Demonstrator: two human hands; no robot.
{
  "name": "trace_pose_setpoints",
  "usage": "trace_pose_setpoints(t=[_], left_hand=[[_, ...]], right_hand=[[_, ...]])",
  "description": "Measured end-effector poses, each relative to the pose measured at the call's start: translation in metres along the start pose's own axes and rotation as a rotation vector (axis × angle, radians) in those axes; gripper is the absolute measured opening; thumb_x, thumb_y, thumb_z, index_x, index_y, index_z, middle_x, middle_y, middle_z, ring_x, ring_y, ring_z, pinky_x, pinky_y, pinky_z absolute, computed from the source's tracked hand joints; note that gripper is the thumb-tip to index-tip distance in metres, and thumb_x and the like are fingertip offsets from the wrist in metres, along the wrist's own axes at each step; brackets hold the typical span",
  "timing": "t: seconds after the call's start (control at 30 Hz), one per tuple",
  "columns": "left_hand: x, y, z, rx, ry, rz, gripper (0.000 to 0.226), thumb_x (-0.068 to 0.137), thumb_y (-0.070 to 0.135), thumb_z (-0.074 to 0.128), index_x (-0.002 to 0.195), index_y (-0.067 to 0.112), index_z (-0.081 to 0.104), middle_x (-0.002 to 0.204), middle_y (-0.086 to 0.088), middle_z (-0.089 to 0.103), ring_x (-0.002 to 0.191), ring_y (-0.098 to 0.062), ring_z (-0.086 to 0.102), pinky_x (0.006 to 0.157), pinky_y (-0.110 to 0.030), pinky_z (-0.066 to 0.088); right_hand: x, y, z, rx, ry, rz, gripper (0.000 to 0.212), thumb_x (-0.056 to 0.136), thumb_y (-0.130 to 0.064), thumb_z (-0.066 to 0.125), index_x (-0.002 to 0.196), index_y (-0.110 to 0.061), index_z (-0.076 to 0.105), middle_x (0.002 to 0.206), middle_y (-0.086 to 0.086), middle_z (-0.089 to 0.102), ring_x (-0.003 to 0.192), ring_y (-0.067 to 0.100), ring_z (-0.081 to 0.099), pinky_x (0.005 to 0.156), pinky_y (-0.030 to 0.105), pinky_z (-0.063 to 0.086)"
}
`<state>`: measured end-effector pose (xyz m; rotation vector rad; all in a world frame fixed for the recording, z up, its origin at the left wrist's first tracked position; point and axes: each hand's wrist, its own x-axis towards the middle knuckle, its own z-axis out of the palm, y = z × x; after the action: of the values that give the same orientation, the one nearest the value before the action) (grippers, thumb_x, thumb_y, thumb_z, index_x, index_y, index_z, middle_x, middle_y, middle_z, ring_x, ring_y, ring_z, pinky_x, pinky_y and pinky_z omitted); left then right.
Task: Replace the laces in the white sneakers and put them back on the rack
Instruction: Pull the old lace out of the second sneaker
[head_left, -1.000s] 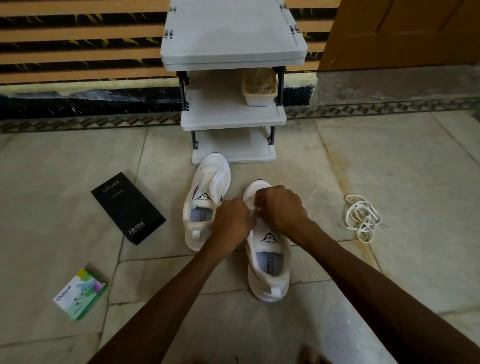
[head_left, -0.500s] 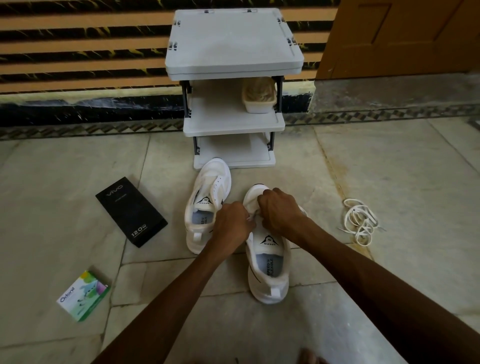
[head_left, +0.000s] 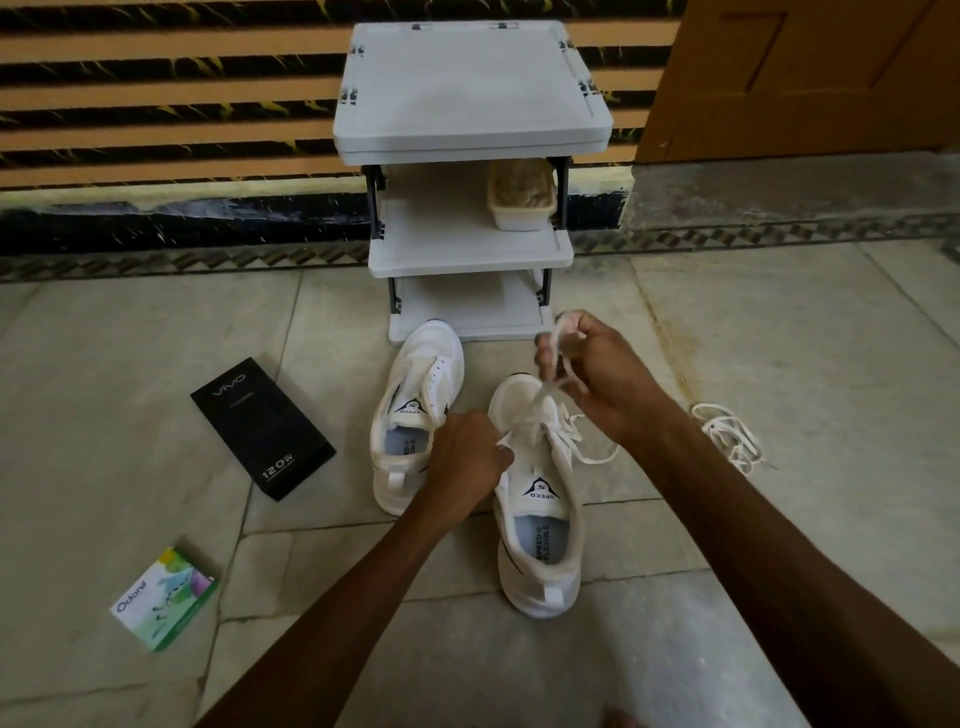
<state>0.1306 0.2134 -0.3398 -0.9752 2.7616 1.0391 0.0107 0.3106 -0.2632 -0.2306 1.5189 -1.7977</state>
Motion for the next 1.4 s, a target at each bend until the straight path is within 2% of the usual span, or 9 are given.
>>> trace_pose_setpoints(t=[0.17, 0.27, 0.6, 0.8, 0.97, 1.07, 1.17, 1.27, 1.4], left_hand=[[-0.001, 0.0, 0.001, -0.008, -0.009, -0.006, 0.036, 0.077, 0.017, 0.067, 0.053, 0.012, 0.042, 0.064, -0.017, 0.06, 0.071, -0.034, 0.062, 0.053, -0.027, 0.032], [-0.002, 0.002, 0.0, -0.003, -0.006, -0.02, 0.038, 0.079, 0.019, 0.067, 0.051, 0.017, 0.041, 0.061, -0.012, 0.056, 0.071, -0.03, 0.061, 0.056, -0.028, 0.034], [-0.014, 0.008, 0.004, 0.053, 0.128, -0.036, 0.019, 0.086, 0.025, 0.062, 0.097, 0.014, 0.073, 0.097, -0.006, 0.071, 0.097, -0.026, 0.062, 0.069, -0.029, 0.041], [-0.015, 0.007, 0.005, 0.059, 0.113, -0.04, 0.023, 0.086, 0.024, 0.06, 0.106, 0.021, 0.07, 0.104, -0.006, 0.07, 0.102, -0.03, 0.062, 0.074, -0.03, 0.044], [-0.015, 0.011, 0.003, 0.096, 0.082, -0.011, 0.029, 0.088, 0.022, 0.057, 0.117, 0.022, 0.062, 0.113, -0.007, 0.067, 0.107, -0.029, 0.06, 0.078, -0.031, 0.045], [-0.018, 0.013, 0.006, 0.118, 0.072, 0.063, 0.045, 0.092, 0.016, 0.053, 0.134, 0.028, 0.049, 0.123, -0.006, 0.058, 0.113, -0.028, 0.056, 0.088, -0.037, 0.048], [-0.02, 0.017, 0.009, 0.214, 0.059, 0.168, 0.047, 0.09, 0.012, 0.054, 0.134, 0.031, 0.052, 0.127, -0.005, 0.046, 0.114, -0.027, 0.048, 0.095, -0.04, 0.044], [-0.02, 0.018, 0.011, 0.251, 0.03, 0.22, 0.047, 0.088, 0.009, 0.056, 0.129, 0.032, 0.056, 0.127, -0.004, 0.042, 0.111, -0.026, 0.044, 0.093, -0.041, 0.044], [-0.021, 0.017, 0.012, 0.218, 0.017, 0.223, 0.048, 0.086, 0.007, 0.059, 0.127, 0.031, 0.057, 0.126, -0.003, 0.04, 0.11, -0.024, 0.043, 0.09, -0.037, 0.044]], right_hand=[[0.015, 0.051, -0.006, -1.445, 0.01, -0.221, 0.018, 0.093, -0.023, 0.054, 0.096, -0.01, 0.065, 0.093, 0.012, 0.068, 0.078, 0.026, 0.065, 0.066, 0.03, 0.048], [0.008, 0.068, -0.003, -1.71, -0.029, -0.255, 0.02, 0.09, -0.025, 0.058, 0.099, -0.009, 0.066, 0.1, 0.011, 0.065, 0.088, 0.027, 0.063, 0.069, 0.03, 0.045], [0.012, 0.061, -0.013, -1.639, -0.058, -0.227, 0.023, 0.086, -0.019, 0.059, 0.1, -0.005, 0.071, 0.1, 0.012, 0.064, 0.091, 0.026, 0.061, 0.071, 0.024, 0.035], [0.018, 0.043, -0.032, -1.203, 0.279, -0.245, 0.021, 0.086, -0.011, 0.052, 0.086, -0.007, 0.073, 0.084, 0.01, 0.071, 0.077, 0.026, 0.065, 0.066, 0.028, 0.047], [0.016, 0.031, -0.052, -0.908, 0.173, -0.078, 0.026, 0.086, -0.001, 0.054, 0.104, -0.01, 0.071, 0.099, 0.007, 0.073, 0.092, 0.02, 0.067, 0.079, 0.029, 0.052], [0.011, 0.043, -0.062, -1.035, 0.206, -0.062, 0.031, 0.089, -0.004, 0.052, 0.116, -0.008, 0.067, 0.113, 0.007, 0.069, 0.101, 0.022, 0.066, 0.085, 0.027, 0.05], [0.003, 0.056, -0.066, -1.287, 0.323, 0.081, 0.032, 0.096, -0.034, 0.053, 0.097, -0.007, 0.07, 0.097, 0.012, 0.072, 0.084, 0.028, 0.068, 0.075, 0.031, 0.052], [-0.003, 0.063, -0.07, -1.156, 0.297, 0.334, 0.04, 0.095, -0.042, 0.052, 0.089, -0.005, 0.068, 0.08, 0.011, 0.072, 0.065, 0.025, 0.07, 0.069, 0.034, 0.059], [-0.003, 0.067, -0.074, -1.329, 0.349, 0.027, 0.018, 0.089, -0.022, 0.058, 0.089, -0.011, 0.073, 0.088, 0.009, 0.072, 0.08, 0.027, 0.068, 0.065, 0.027, 0.049]])
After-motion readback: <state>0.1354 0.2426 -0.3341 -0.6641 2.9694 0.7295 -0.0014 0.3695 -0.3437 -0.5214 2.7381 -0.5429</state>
